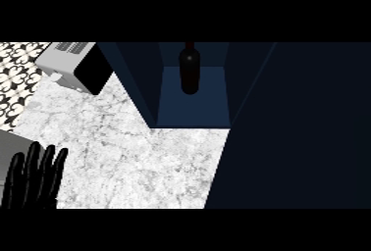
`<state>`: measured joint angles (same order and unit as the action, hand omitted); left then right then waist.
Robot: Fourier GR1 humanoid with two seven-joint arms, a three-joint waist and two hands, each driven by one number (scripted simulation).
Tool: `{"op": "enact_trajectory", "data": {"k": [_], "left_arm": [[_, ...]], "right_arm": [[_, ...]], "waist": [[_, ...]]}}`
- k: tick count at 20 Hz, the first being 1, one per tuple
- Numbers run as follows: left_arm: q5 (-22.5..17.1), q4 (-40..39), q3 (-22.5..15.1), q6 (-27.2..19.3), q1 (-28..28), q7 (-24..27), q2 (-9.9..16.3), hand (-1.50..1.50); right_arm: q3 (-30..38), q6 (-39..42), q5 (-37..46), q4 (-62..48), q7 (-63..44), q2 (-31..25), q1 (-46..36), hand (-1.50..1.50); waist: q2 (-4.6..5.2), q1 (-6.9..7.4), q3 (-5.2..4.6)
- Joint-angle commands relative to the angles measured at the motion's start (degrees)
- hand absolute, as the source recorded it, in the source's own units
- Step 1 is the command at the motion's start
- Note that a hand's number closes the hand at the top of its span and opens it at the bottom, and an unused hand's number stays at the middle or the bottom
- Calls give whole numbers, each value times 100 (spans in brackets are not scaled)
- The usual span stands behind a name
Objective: Pick up the wine, place it into the cabinet and close the cabinet
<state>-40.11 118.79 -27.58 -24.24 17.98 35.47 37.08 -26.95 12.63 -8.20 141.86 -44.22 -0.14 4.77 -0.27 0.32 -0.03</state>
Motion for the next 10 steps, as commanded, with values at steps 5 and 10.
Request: {"op": "enact_trajectory", "data": {"k": [5,10], "left_arm": [[-537,-32,957,734,488,34,291,-150],[-1050,-47,1800,1121,490,-356,727,-150]], "right_arm": [[-1648,-47,443,508,149,14,221,150],[-2720,-997,1203,499,-110,14,-169,150]], "waist": [[-14,-27,-1],[-37,-49,-7]]}}
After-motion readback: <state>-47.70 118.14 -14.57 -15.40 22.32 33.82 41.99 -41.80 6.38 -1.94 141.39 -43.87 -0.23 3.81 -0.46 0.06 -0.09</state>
